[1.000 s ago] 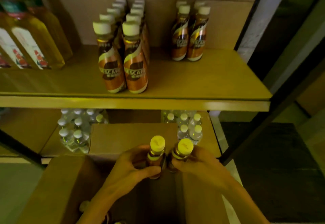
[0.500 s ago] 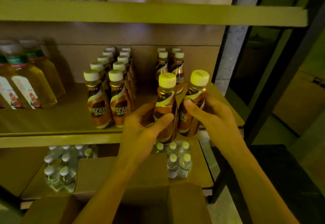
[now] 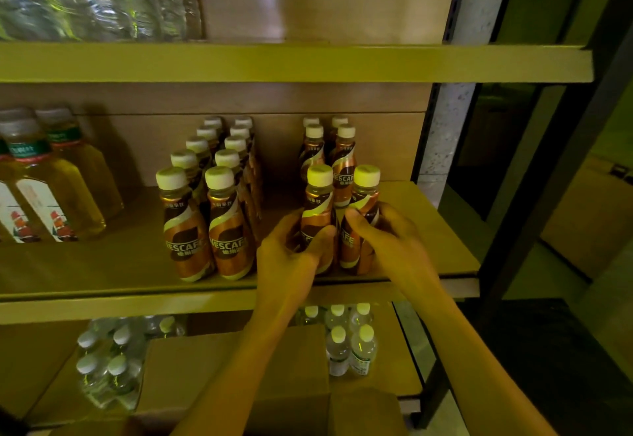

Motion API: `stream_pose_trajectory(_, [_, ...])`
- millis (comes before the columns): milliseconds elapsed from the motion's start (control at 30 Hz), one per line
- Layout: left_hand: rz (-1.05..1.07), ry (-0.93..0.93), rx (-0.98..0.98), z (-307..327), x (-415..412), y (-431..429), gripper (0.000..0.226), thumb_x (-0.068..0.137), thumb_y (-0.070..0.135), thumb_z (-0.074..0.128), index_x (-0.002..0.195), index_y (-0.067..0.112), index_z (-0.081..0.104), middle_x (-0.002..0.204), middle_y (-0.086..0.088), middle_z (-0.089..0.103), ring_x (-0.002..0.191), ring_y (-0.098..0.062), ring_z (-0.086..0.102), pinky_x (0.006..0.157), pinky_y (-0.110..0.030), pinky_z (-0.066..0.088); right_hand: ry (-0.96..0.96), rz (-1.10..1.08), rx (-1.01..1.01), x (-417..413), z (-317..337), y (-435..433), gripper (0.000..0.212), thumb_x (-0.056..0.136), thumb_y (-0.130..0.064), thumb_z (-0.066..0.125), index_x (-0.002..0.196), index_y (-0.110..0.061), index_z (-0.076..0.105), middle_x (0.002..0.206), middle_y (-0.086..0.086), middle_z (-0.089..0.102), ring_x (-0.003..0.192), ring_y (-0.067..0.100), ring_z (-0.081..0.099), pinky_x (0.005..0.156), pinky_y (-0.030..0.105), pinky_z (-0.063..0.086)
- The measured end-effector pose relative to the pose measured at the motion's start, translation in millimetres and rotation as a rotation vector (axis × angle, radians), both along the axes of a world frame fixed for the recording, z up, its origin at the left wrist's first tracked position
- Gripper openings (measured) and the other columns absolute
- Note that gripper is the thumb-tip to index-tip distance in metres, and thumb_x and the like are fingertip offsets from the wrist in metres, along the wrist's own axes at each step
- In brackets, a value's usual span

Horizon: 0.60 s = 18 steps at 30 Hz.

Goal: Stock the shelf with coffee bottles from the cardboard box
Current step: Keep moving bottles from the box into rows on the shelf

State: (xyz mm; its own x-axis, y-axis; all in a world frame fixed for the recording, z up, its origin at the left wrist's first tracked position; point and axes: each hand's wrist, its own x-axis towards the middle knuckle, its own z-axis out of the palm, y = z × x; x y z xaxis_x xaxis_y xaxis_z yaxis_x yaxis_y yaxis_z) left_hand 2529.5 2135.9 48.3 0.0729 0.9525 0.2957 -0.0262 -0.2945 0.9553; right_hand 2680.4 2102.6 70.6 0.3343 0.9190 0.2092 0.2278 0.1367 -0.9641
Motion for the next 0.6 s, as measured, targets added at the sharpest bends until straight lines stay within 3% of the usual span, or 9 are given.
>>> stream_pose_trajectory(100, [-0.023, 0.026, 0.011, -2.8, 0.1, -2.5, 0.039, 0.084, 0.036, 0.076, 0.121, 0.035, 0.063, 0.106, 0.019, 0.072, 0.101, 0.007, 0.065, 0.075, -0.012, 0.053, -0.003, 0.017, -0.02, 1.1, -1.0, 0.2, 0.026, 0.085, -0.052, 0.067, 0.11, -0.044, 0.064, 0.101, -0.024, 0.071, 0.103, -0.002, 0.062, 0.092, 0.03, 0.051])
stream_pose_trajectory(200, [-0.091, 0.126, -0.002, -6.0, -9.2, 0.6, 0.058, 0.083, 0.034, 0.078, 0.135, 0.038, 0.054, 0.114, 0.022, 0.069, 0.106, 0.009, 0.063, 0.085, -0.019, 0.054, -0.065, -0.032, -0.046, 0.0, -8.4, -8.2, 0.059, 0.081, -0.049, 0.073, 0.134, -0.041, 0.049, 0.113, -0.032, 0.058, 0.108, -0.007, 0.053, 0.088, 0.019, 0.044])
stream_pose_trajectory(267, [-0.132, 0.195, -0.02, -5.7, -15.2, 2.9, 0.068, 0.081, 0.029, 0.081, 0.139, 0.042, 0.048, 0.115, 0.026, 0.066, 0.105, 0.011, 0.061, 0.088, -0.019, 0.051, -0.133, -0.139, -0.043, -4.3, -18.6, -15.2, 0.072, 0.077, -0.047, 0.078, 0.14, -0.035, 0.045, 0.124, -0.023, 0.056, 0.116, 0.001, 0.053, 0.091, 0.024, 0.045])
stream_pose_trajectory(467, [-0.006, 0.307, -0.01, -8.7, -11.7, 5.7, 0.069, 0.073, 0.025, 0.086, 0.134, 0.03, 0.053, 0.114, 0.018, 0.066, 0.1, 0.006, 0.06, 0.078, -0.01, 0.045, -0.281, -0.266, -0.015, -25.0, -44.5, -6.0, 0.082, 0.073, -0.042, 0.083, 0.142, -0.03, 0.039, 0.131, -0.008, 0.058, 0.12, 0.013, 0.059, 0.097, 0.04, 0.054])
stream_pose_trajectory(600, [0.168, 0.464, 0.073, -12.3, -6.5, 5.8, 0.063, 0.071, 0.036, 0.087, 0.126, 0.025, 0.058, 0.117, 0.006, 0.055, 0.101, -0.011, 0.054, 0.079, -0.023, 0.043, -0.174, -0.12, -0.029, -11.2, -38.1, 3.8, 0.063, 0.081, -0.024, 0.08, 0.132, -0.034, 0.045, 0.108, -0.027, 0.058, 0.1, -0.009, 0.056, 0.091, 0.022, 0.05])
